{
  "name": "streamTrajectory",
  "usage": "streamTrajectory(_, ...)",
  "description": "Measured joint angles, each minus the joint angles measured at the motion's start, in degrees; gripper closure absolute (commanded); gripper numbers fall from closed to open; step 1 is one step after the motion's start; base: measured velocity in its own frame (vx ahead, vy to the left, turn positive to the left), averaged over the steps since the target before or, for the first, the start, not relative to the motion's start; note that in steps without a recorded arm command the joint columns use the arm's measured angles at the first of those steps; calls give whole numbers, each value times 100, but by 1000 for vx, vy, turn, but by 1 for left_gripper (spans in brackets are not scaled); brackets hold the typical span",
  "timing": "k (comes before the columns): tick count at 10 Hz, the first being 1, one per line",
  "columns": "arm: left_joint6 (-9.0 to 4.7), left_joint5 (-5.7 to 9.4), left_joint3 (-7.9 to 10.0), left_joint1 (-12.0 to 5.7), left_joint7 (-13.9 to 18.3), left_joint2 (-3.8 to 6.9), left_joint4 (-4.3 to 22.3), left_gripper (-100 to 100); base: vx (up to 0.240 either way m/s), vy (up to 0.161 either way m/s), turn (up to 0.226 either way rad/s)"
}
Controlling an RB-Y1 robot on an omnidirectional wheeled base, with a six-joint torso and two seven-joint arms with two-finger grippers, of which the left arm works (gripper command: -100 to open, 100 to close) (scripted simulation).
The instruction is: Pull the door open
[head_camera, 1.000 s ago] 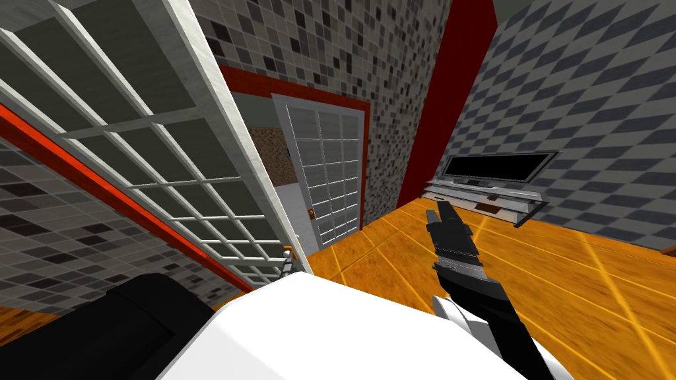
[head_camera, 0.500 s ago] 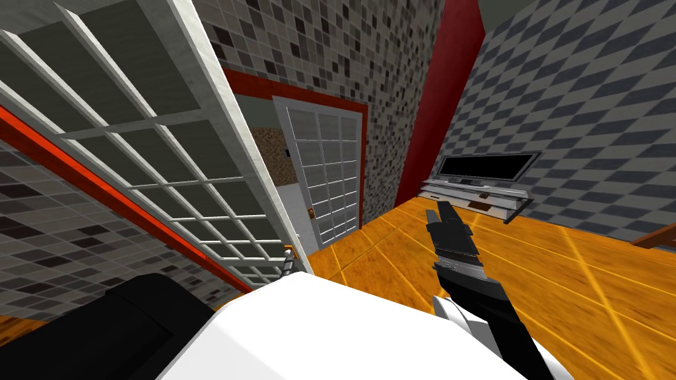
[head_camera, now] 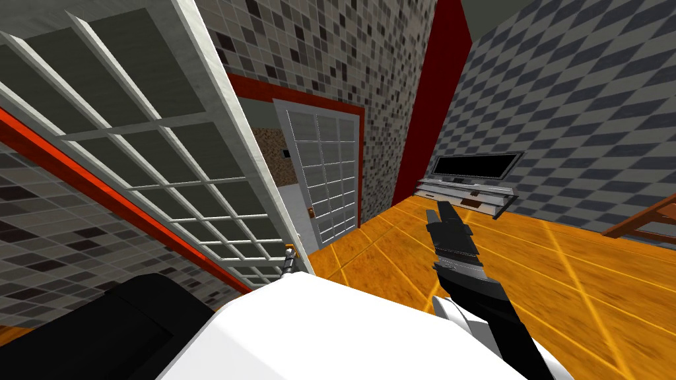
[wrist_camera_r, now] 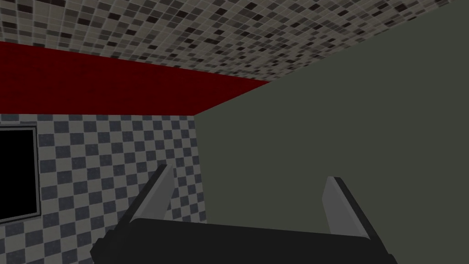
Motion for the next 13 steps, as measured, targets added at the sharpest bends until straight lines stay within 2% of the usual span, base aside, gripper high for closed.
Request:
streamTrajectory(1,3,43,-44,-32,123,5,10,100,-35,11,-30)
streamTrajectory(2,-63,68,-68,-128,238,42,161,100,-6,-3,-6)
streamTrajectory(4,-7,114,-118,-101,404,71,47,100,-56,24,-63)
streamTrajectory(5,-38,171,-182,-86,546,82,23,100,-56,24,-52)
streamTrajectory(6,-75,201,-222,-148,689,116,101,100,-58,15,-60)
streamTrajectory(7,-40,249,-272,-108,823,123,-15,100,-44,13,-36)
streamTrajectory(8,57,277,-305,-56,927,128,-162,100,-15,9,26)
streamTrajectory(9,-91,280,-329,-222,1030,186,153,100,-3,0,-22)
streamTrajectory(10,-153,279,-338,-194,1083,203,177,100,-34,12,-45)
streamTrajectory(11,-43,321,-374,-67,1160,183,-72,100,-38,23,-4)
streamTrajectory(12,-23,348,-390,-156,1214,182,-6,100,-23,12,-32)
streamTrajectory(13,-27,353,-402,-141,1241,182,-28,-100,-58,-3,-101)
